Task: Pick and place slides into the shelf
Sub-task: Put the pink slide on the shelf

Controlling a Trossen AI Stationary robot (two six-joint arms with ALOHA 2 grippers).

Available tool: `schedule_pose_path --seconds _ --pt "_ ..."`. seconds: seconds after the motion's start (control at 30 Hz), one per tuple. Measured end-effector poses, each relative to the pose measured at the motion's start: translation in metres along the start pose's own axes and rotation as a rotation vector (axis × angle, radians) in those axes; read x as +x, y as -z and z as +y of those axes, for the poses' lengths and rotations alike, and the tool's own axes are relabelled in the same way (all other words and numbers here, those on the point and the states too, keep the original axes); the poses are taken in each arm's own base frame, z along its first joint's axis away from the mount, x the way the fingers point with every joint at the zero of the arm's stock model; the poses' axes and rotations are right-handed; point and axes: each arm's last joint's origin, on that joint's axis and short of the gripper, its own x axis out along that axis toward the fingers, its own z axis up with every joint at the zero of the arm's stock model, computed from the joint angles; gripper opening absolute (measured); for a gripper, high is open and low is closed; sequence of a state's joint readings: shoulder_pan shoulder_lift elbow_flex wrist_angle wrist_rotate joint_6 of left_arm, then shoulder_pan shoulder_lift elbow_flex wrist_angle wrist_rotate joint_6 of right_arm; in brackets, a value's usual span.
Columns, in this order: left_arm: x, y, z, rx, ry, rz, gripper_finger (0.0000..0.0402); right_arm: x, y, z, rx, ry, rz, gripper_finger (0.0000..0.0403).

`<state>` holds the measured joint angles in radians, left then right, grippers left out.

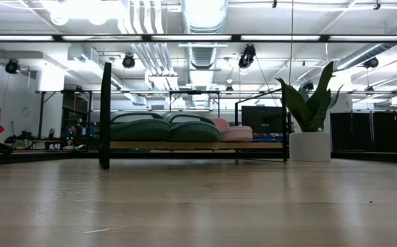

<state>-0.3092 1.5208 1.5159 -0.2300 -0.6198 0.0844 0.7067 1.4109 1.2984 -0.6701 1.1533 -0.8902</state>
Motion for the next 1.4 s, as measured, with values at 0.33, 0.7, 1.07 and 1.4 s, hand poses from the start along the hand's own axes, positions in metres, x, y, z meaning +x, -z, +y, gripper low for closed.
schedule_pose_path --seconds 0.33,0.7,1.07,1.4 --pt "0.0 -0.001 -0.001 -0.007 0.027 -0.013 0.0 -0.001 -0.003 -0.003 0.087 0.014 -0.02 0.0176" --pt "0.0 -0.001 -0.001 -0.007 0.058 -0.015 0.0 -0.003 0.002 -0.008 0.201 0.016 -0.031 0.0028" --pt "-0.004 -0.003 -0.005 0.308 0.215 -0.072 0.0098 -0.03 0.051 -0.019 0.369 -0.277 -0.257 0.0026" --pt "-0.001 0.003 -0.023 0.613 0.288 -0.123 0.0154 -0.053 0.103 -0.013 0.513 -0.451 -0.517 0.0026"
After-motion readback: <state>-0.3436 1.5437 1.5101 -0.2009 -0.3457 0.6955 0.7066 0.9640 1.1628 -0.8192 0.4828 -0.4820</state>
